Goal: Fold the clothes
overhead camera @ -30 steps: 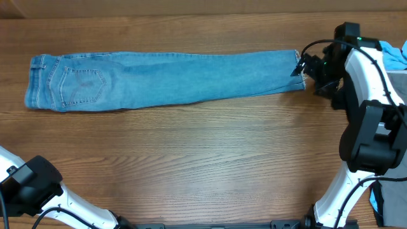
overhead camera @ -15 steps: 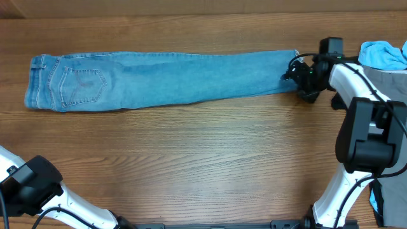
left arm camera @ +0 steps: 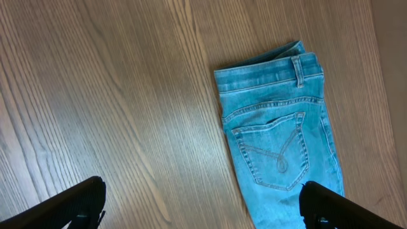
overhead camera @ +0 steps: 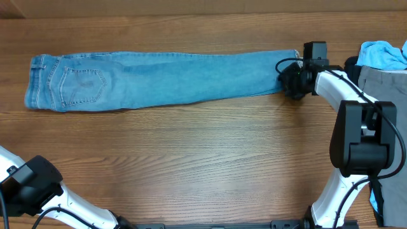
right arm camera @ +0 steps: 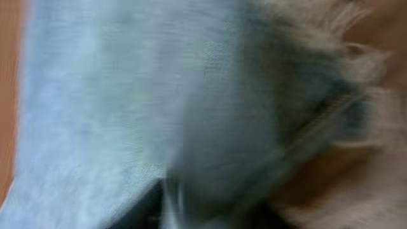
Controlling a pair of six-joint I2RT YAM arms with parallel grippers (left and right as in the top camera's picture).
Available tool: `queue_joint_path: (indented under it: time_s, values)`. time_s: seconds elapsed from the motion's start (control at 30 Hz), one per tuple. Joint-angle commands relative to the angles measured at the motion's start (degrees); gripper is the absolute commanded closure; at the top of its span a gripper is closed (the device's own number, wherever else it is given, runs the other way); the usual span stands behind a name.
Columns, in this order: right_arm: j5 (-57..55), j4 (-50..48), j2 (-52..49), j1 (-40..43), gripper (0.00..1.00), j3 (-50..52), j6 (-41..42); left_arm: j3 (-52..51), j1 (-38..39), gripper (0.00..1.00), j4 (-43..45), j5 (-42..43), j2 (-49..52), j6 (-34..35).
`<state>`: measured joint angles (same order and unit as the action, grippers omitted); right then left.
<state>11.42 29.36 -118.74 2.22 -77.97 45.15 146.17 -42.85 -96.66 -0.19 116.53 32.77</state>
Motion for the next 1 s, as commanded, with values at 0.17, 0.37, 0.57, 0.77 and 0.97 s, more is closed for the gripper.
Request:
queue_joint_path:
  time_s: [0.17,0.37,0.57,0.77,0.97]
  values:
    - [-6.3,6.9,-0.2,0.9,0.96,0.9,-0.6,-0.3,0.1,0.00,-0.1,-0.2,0.3,-1.1]
    - [-15.3,17.1,3.3,3.5,0.96,0.9,-3.7,-0.3,0.1,0.00,-0.1,-0.2,0.3,-1.1]
    - [-27.7,29.2,11.8,6.4,0.96,0.9,-5.1,-0.3,0.1,0.00,-0.1,-0.2,0.3,-1.1]
    - [-28.1,35.4,16.6,11.8,0.96,0.9,-12.3,-0.3,0.1,0.00,-0.1,-0.2,0.3,-1.1]
    - [-26.6,36.4,16.6,13.7,0.91,0.9,-13.0,-0.3,0.1,0.00,-0.1,-0.2,0.3,-1.1]
